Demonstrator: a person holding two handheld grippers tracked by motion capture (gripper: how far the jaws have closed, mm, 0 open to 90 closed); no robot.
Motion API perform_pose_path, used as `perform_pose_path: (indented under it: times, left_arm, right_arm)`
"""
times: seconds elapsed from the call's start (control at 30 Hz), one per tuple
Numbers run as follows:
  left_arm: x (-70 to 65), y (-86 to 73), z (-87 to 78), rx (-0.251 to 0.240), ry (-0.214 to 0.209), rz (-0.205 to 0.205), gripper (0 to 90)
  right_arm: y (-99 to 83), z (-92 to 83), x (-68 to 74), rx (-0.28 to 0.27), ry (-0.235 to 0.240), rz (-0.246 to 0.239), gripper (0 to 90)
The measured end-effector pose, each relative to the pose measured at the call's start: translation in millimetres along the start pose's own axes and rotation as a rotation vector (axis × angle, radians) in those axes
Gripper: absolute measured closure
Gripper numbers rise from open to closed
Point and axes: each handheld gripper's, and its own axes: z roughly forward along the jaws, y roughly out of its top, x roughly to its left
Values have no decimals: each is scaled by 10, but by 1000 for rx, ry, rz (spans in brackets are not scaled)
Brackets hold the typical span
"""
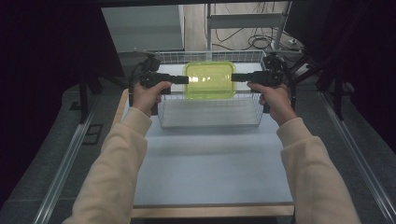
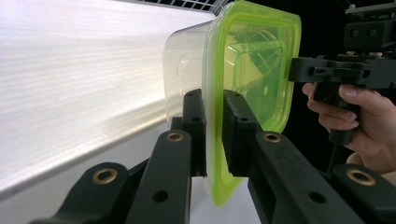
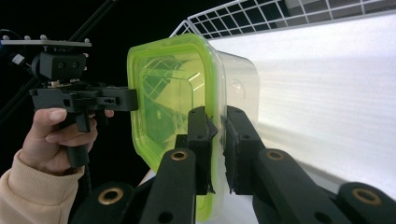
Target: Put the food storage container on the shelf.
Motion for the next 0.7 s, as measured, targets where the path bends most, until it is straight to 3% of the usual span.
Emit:
perform_pose_path:
  times: [0.33,0.7]
  left_arm:
    - [124,145,82,8,8,-18,806]
    - [216,289,193,4,40,-40,804]
  right_arm:
    - [153,82,-48,4,-21,6,820]
    - [234,223,-248,11,-22,66,813]
